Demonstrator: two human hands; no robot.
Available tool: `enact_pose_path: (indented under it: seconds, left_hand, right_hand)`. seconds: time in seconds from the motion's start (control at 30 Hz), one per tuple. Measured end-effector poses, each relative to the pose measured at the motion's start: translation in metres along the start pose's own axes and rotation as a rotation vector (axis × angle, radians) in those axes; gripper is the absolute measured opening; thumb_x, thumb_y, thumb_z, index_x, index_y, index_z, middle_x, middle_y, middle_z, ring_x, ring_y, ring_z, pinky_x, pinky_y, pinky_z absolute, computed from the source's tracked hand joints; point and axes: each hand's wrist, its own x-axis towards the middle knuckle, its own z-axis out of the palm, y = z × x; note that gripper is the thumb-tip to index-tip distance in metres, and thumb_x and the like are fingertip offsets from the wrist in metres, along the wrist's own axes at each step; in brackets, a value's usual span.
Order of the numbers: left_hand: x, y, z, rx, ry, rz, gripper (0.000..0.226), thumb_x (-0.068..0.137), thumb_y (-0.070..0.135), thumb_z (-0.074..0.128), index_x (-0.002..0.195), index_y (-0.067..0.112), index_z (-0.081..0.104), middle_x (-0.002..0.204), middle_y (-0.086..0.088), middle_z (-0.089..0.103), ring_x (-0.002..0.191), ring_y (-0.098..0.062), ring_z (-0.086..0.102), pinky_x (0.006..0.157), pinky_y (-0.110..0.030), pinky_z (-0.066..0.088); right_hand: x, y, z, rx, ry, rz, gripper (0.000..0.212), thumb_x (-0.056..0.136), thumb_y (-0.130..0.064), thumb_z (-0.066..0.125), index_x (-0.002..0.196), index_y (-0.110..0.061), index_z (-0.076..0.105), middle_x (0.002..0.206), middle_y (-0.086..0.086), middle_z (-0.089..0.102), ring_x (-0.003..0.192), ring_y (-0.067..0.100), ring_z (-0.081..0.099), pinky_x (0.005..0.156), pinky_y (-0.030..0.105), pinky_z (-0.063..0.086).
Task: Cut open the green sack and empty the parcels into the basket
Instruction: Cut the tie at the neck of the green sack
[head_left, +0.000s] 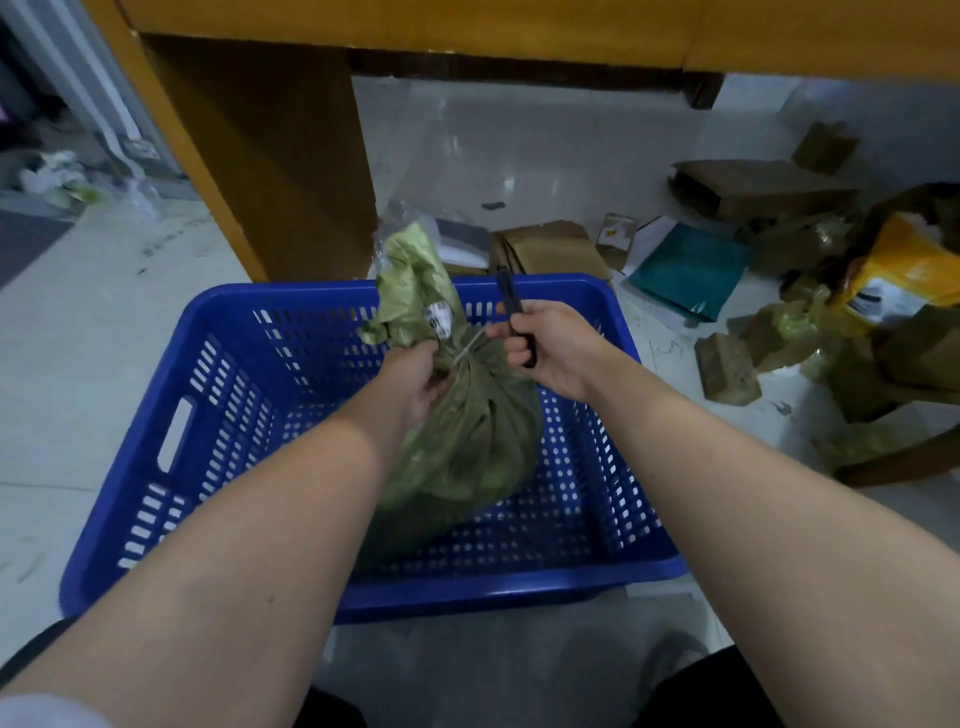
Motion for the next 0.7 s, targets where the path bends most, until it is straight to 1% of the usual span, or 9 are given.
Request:
enact_pose_path:
  seconds: [0.07, 0.13, 0.23, 0.33, 0.4, 0.53, 0.6, 0.63, 0.7]
  left_hand:
    - [0.012, 0.006, 0.007, -0.041, 0.033, 0.013, 0.031, 0.1, 0.007, 0.048, 0.13, 0.002, 0.054, 0.119, -0.017, 0.064, 0.082, -0.023, 0.064, 0.07, -0.033, 0.059]
    - [0.022, 0.012, 0.015, -0.061, 0.055, 0.02, 0.031, 0.1, 0.008, 0.047, 0.13, 0.002, 0.052, 0.115, -0.019, 0.063, 0.079, -0.023, 0.063, 0.071, -0.034, 0.058]
    - [0.031, 0.021, 0.024, -0.101, 0.078, 0.025, 0.029, 0.1, 0.007, 0.048, 0.128, 0.001, 0.051, 0.107, -0.019, 0.063, 0.075, -0.022, 0.062, 0.07, -0.035, 0.058]
    - [0.036, 0.025, 0.026, -0.136, 0.086, 0.021, 0.024, 0.1, 0.008, 0.049, 0.123, 0.005, 0.053, 0.11, -0.015, 0.059, 0.075, -0.019, 0.06, 0.061, -0.028, 0.057]
    - [0.038, 0.026, 0.025, -0.171, 0.064, 0.008, 0.022, 0.1, 0.009, 0.05, 0.121, 0.006, 0.053, 0.112, -0.014, 0.059, 0.078, -0.019, 0.06, 0.061, -0.027, 0.057]
    - [0.042, 0.024, 0.02, -0.151, 0.057, 0.0, 0.017, 0.099, 0.011, 0.053, 0.116, 0.008, 0.054, 0.113, -0.014, 0.063, 0.082, -0.023, 0.064, 0.068, -0.034, 0.061]
    - [0.042, 0.023, 0.019, -0.125, 0.081, -0.01, 0.015, 0.098, 0.014, 0.055, 0.112, 0.011, 0.054, 0.115, -0.016, 0.066, 0.086, -0.028, 0.068, 0.079, -0.043, 0.06]
    - [0.041, 0.022, 0.018, -0.11, 0.093, -0.016, 0.016, 0.097, 0.015, 0.056, 0.113, 0.011, 0.054, 0.115, -0.016, 0.067, 0.085, -0.029, 0.069, 0.08, -0.045, 0.059]
    - [0.041, 0.022, 0.017, -0.062, 0.102, -0.018, 0.024, 0.098, 0.019, 0.055, 0.12, 0.011, 0.054, 0.11, -0.016, 0.067, 0.077, -0.028, 0.068, 0.072, -0.04, 0.06]
  right_hand:
    - [0.009, 0.004, -0.004, 0.043, 0.019, 0.017, 0.018, 0.106, -0.007, 0.03, 0.101, -0.005, 0.048, 0.073, 0.008, 0.05, 0.045, 0.006, 0.032, 0.036, 0.015, 0.027]
    - [0.018, 0.01, -0.01, -0.004, 0.037, 0.021, 0.022, 0.106, -0.015, 0.033, 0.094, -0.008, 0.05, 0.067, 0.004, 0.047, 0.037, 0.005, 0.028, 0.031, 0.016, 0.022]
    - [0.022, 0.016, -0.019, -0.114, 0.007, 0.076, 0.026, 0.105, -0.022, 0.037, 0.087, -0.01, 0.051, 0.054, 0.0, 0.046, 0.03, 0.005, 0.027, 0.028, 0.017, 0.019]
    - [0.02, 0.017, -0.021, -0.215, -0.024, 0.159, 0.03, 0.102, -0.022, 0.037, 0.079, -0.01, 0.051, 0.05, -0.002, 0.046, 0.03, 0.007, 0.031, 0.029, 0.018, 0.024]
    - [0.019, 0.016, -0.02, -0.29, 0.003, 0.178, 0.03, 0.099, -0.021, 0.037, 0.075, -0.01, 0.051, 0.049, -0.002, 0.046, 0.032, 0.008, 0.034, 0.03, 0.019, 0.027]
    - [0.018, 0.018, -0.016, -0.407, 0.068, 0.154, 0.032, 0.095, -0.021, 0.037, 0.069, -0.011, 0.05, 0.05, 0.0, 0.043, 0.032, 0.01, 0.032, 0.033, 0.018, 0.026]
    - [0.017, 0.022, -0.019, -0.395, 0.121, 0.14, 0.032, 0.092, -0.022, 0.037, 0.064, -0.012, 0.048, 0.05, 0.0, 0.042, 0.032, 0.01, 0.031, 0.033, 0.018, 0.025]
    - [0.016, 0.024, -0.021, -0.36, 0.153, 0.132, 0.031, 0.09, -0.022, 0.036, 0.062, -0.013, 0.047, 0.05, 0.0, 0.041, 0.032, 0.011, 0.03, 0.033, 0.017, 0.025]
    - [0.014, 0.026, -0.026, -0.336, 0.187, 0.123, 0.031, 0.088, -0.022, 0.035, 0.06, -0.014, 0.045, 0.05, 0.0, 0.04, 0.032, 0.012, 0.029, 0.033, 0.018, 0.025]
